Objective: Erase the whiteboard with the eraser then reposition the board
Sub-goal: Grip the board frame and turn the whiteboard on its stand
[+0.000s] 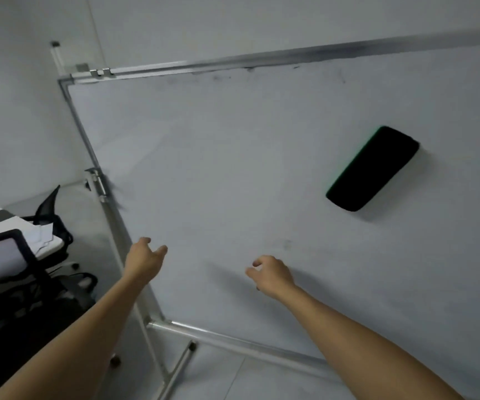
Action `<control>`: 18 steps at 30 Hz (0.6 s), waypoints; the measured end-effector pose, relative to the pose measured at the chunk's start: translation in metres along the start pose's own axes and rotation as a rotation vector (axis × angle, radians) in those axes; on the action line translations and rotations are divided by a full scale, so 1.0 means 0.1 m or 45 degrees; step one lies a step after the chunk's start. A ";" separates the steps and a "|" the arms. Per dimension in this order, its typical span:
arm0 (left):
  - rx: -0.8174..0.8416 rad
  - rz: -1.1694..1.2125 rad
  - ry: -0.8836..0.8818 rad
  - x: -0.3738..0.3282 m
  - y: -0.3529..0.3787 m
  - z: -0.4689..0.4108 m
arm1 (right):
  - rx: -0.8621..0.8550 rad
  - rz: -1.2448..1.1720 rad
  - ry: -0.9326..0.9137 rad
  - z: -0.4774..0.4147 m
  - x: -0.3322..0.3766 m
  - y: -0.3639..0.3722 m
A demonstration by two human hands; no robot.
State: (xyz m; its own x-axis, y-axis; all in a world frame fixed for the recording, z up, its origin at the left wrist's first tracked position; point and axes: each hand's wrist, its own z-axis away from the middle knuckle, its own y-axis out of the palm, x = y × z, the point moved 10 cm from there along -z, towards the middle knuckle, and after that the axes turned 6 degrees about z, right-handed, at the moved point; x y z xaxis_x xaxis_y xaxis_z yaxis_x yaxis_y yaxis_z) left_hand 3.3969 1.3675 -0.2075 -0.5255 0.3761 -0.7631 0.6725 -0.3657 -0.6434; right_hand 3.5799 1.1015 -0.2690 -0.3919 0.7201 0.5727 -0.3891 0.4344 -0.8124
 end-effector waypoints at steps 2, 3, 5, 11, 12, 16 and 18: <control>-0.022 0.027 -0.066 0.16 -0.14 -0.39 | 0.021 -0.005 -0.031 -0.28 0.31 0.24; -0.033 0.025 -0.095 0.22 -0.21 -0.58 | 0.029 0.005 -0.044 -0.42 0.45 0.36; -0.050 0.066 -0.147 0.31 -0.34 -0.89 | 0.037 0.029 -0.065 -0.62 0.70 0.53; -0.177 0.277 -0.402 0.98 -0.70 -1.99 | -0.085 0.199 -0.090 -1.01 1.32 0.81; -0.156 0.312 -0.425 1.06 -0.69 -2.15 | -0.146 0.237 -0.091 -1.05 1.38 0.82; -0.066 0.455 -0.265 0.85 -0.58 -2.42 | -0.290 0.251 -0.045 -1.27 1.46 0.86; -0.010 0.515 -0.166 0.73 -0.51 -2.54 | -0.329 0.200 0.035 -1.39 1.47 0.85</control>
State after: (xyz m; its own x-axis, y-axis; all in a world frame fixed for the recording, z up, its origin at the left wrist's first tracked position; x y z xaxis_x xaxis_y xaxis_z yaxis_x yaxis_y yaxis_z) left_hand 3.4563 1.6299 -0.2149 -0.2799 0.0925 -0.9556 0.8419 -0.4547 -0.2906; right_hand 3.6052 1.3194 -0.2695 -0.4063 0.8022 0.4375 -0.0993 0.4372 -0.8938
